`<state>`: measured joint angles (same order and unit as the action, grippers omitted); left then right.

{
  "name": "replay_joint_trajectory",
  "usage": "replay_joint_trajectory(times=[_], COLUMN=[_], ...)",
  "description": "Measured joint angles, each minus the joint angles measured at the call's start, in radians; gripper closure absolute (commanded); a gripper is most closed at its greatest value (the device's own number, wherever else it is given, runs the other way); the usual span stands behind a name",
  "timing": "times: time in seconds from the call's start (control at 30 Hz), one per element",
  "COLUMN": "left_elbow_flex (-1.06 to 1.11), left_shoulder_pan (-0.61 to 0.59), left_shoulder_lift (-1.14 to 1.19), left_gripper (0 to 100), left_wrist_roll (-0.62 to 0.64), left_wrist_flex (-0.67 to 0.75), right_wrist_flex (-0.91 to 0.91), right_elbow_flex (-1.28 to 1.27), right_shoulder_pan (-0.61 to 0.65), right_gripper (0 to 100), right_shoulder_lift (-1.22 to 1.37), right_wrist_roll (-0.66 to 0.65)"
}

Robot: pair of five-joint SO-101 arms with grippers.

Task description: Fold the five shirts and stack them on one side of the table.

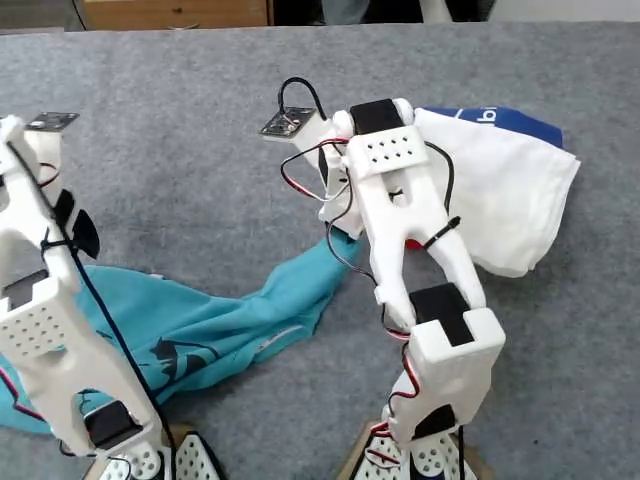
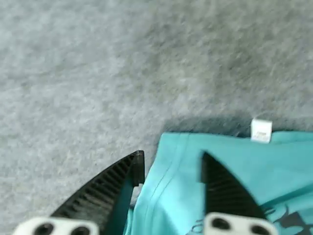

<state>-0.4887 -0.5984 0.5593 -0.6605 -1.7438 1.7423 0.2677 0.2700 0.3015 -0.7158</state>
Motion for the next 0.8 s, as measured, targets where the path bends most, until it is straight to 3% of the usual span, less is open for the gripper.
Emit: replay_joint_trajectory(times=[0.17,0.3,0.63,0.8], left_elbow_flex=[0.058,0.063,0.061,0.051], left_shoulder_pan=[0.002,0.002,0.043,0.044], left_shoulder_lift=[0.048,0.155,0.161,0.055], left_gripper=[84,98,97,97], left_wrist_roll=[-0.014,0.008,0.1,0.265], left_wrist_flex=[0.06,0.091,0.049,0.104], right_wrist_flex=[0.0,0.0,0.0,0.0], right_elbow_flex=[0.0,0.0,0.0,0.0], right_shoulder_pan=[0.0,0.0,0.0,0.0], right_gripper=[98.6,98.6,98.6,98.6], right_shoulder_lift=[0.0,0.0,0.0,0.0], right_wrist_roll=[0.0,0.015,0.041,0.054])
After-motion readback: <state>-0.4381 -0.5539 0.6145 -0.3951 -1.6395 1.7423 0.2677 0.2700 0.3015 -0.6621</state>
